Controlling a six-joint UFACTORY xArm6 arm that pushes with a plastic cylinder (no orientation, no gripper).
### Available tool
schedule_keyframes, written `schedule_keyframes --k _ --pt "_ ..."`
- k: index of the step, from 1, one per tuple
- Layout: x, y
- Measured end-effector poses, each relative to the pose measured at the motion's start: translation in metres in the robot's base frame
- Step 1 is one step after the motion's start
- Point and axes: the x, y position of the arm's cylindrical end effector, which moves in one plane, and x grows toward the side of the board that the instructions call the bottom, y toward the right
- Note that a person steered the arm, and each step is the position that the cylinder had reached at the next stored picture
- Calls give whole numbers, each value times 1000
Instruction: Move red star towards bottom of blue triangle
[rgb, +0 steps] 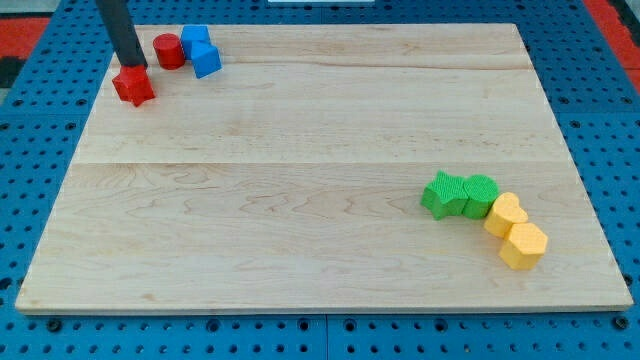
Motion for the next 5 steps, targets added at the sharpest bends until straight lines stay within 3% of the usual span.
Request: schedule_keyframes --k 1,3,5 --pt "-5 -20" --pt "31 -34" --pt "49 43"
